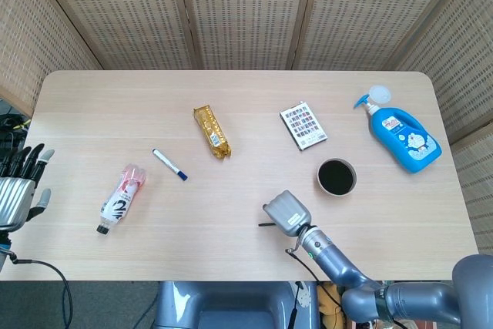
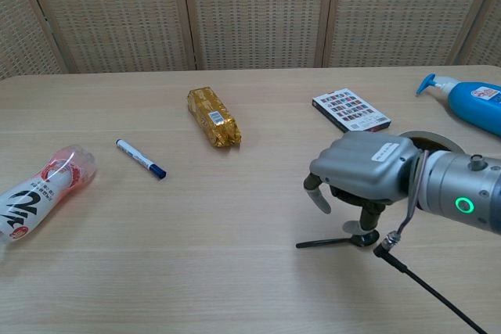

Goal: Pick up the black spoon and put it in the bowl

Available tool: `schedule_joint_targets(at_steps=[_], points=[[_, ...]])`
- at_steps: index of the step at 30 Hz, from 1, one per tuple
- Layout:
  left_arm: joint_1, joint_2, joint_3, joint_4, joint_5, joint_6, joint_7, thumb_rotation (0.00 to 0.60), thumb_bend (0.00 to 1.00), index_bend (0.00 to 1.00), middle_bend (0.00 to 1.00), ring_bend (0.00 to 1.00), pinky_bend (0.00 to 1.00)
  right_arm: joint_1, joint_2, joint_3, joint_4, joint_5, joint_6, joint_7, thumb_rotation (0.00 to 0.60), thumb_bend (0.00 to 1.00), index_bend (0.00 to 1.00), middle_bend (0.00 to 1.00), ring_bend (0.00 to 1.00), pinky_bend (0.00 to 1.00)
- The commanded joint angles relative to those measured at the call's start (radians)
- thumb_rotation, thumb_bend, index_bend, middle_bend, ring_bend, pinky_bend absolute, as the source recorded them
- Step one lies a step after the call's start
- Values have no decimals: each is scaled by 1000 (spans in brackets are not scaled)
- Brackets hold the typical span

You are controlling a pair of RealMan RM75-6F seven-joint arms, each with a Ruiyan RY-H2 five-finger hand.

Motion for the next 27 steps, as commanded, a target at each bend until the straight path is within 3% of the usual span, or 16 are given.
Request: schedule_joint_targets(at_steps=[1, 27], points=[[2, 0, 2, -1, -1, 1, 1, 600, 475, 20, 36, 0, 0, 12, -19, -3, 22, 15, -8, -2, 600, 449, 526, 920, 949, 938], [10, -6, 19, 15, -13, -10, -17, 600, 476, 20, 37, 0, 0, 91, -119, -35, 144, 122, -31, -41, 600, 449, 539, 920, 955, 946]])
